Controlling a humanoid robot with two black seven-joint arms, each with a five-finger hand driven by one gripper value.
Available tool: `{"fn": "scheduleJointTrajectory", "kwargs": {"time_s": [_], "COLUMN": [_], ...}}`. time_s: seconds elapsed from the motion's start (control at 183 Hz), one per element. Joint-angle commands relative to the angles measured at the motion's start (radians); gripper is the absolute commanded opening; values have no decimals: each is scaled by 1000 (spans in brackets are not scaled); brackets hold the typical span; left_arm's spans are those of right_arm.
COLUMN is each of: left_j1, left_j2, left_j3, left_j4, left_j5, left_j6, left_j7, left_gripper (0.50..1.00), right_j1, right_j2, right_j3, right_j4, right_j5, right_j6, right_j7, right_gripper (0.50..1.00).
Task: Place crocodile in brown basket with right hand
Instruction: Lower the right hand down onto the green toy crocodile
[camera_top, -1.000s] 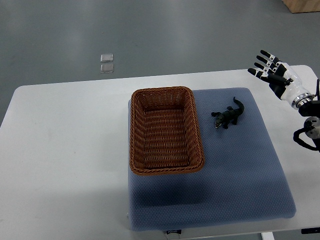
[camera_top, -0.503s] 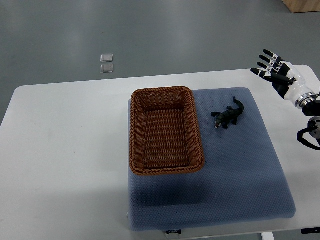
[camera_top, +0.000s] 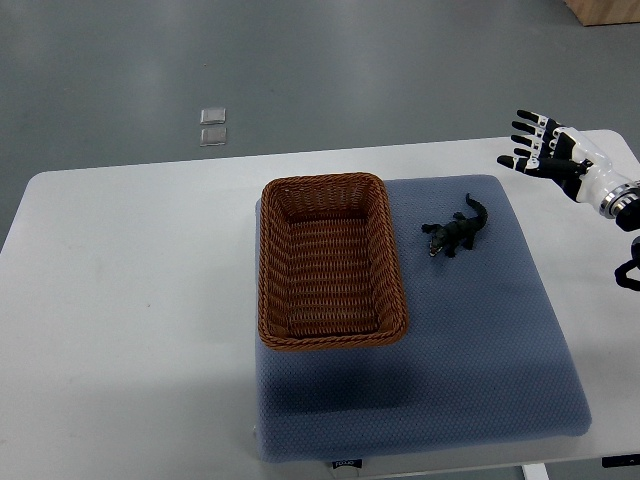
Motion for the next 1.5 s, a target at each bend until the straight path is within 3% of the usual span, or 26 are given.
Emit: {"fn": "scheduleJointTrajectory", "kwargs": {"time_s": [0.0, 0.612, 0.754, 0.978, 1.492], "left_j1": [0, 0, 0, 0, 0], "left_j2": [0, 0, 0, 0, 0], "left_j3": [0, 0, 0, 0, 0], "left_j4": [0, 0, 0, 0, 0], "left_j5": [-1, 0, 0, 0, 0], "left_j6": [0, 0, 0, 0, 0], "left_j7": [-1, -1, -1, -1, -1], "left_gripper": [1000, 1000, 1000, 1000, 1000], "right_j1": [13, 109, 164, 226, 253], "right_j2": [-31, -128, -130, -130, -119], "right_j3": [-56, -266, -406, -576, -656], "right_j4": [46, 256, 261, 259, 241], "right_j5": [-90, -714, -780, -855, -923], "right_j6": [-8, -85, -183, -267, -272], "right_j7": [9, 20, 21, 26, 37], "right_gripper": [928, 928, 928, 928, 919]}}
